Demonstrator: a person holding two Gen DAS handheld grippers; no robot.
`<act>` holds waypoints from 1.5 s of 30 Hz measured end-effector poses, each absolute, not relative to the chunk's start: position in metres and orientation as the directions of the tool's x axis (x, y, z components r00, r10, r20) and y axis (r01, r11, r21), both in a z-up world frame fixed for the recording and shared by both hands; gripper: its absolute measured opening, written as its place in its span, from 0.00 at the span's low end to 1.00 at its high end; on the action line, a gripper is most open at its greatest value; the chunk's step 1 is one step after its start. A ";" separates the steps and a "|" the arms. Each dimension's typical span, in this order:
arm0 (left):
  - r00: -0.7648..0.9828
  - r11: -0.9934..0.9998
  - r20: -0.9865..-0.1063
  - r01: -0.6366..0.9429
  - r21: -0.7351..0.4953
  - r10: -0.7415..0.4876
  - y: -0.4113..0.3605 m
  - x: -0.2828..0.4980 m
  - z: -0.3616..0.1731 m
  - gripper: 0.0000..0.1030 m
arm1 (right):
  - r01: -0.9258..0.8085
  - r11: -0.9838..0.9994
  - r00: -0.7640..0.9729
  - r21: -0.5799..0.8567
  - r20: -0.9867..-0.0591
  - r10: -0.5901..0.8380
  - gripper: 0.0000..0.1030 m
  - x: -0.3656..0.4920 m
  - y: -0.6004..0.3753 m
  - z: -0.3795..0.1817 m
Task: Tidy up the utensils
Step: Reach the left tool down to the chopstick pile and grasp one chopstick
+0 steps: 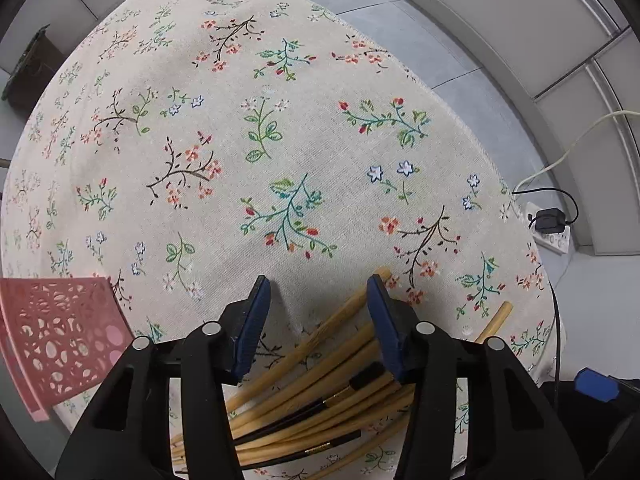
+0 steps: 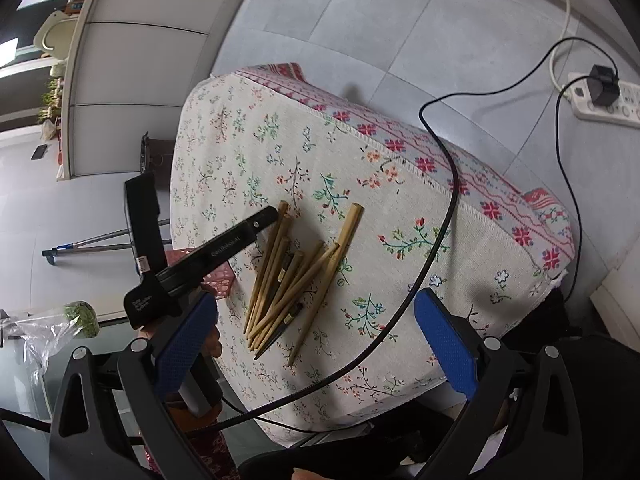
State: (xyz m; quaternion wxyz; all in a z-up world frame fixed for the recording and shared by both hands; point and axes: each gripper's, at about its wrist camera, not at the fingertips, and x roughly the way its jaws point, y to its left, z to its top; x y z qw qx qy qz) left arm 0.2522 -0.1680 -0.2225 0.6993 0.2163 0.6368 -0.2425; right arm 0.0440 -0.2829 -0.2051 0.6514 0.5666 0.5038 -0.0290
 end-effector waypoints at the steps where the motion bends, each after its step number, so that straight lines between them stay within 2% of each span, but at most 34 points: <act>1: 0.078 0.788 -0.995 0.616 0.001 -0.060 -0.168 0.252 -0.222 0.39 | 0.611 0.355 0.487 0.708 -0.689 0.536 0.94 0.044 -0.282 -0.206; 4: 0.075 0.788 -0.995 0.616 -0.005 -0.065 -0.170 0.254 -0.225 0.35 | 0.618 0.358 0.477 0.700 -0.696 0.537 0.94 0.045 -0.281 -0.209; 12: 0.080 0.772 -0.988 0.634 -0.049 -0.129 -0.165 0.249 -0.214 0.36 | 0.623 0.371 0.467 0.689 -0.708 0.529 0.94 0.045 -0.282 -0.209; 18: 0.056 0.764 -0.992 0.643 -0.048 -0.109 -0.158 0.250 -0.219 0.39 | 0.624 0.370 0.462 0.689 -0.707 0.536 0.94 0.046 -0.280 -0.211; 22: 0.069 0.778 -0.993 0.628 -0.031 -0.095 -0.152 0.258 -0.218 0.37 | 0.624 0.377 0.464 0.684 -0.713 0.527 0.94 0.047 -0.279 -0.210; 29: 0.047 0.752 -0.987 0.653 -0.088 -0.156 -0.150 0.256 -0.209 0.37 | 0.630 0.380 0.461 0.678 -0.719 0.520 0.94 0.047 -0.280 -0.211; 36: 0.068 0.761 -0.993 0.648 -0.029 -0.096 -0.154 0.255 -0.220 0.40 | 0.636 0.377 0.458 0.674 -0.722 0.519 0.94 0.045 -0.282 -0.212; 40: 0.090 0.753 -0.993 0.658 0.002 -0.076 -0.155 0.253 -0.221 0.37 | 0.634 0.381 0.455 0.673 -0.723 0.519 0.94 0.045 -0.282 -0.211; 42: 0.103 0.747 -0.992 0.665 0.013 -0.075 -0.155 0.250 -0.220 0.20 | 0.634 0.384 0.454 0.671 -0.725 0.518 0.94 0.046 -0.281 -0.212; 45: 0.071 0.774 -0.991 0.631 -0.046 -0.117 -0.149 0.256 -0.222 0.21 | 0.636 0.388 0.451 0.667 -0.730 0.514 0.94 0.047 -0.280 -0.212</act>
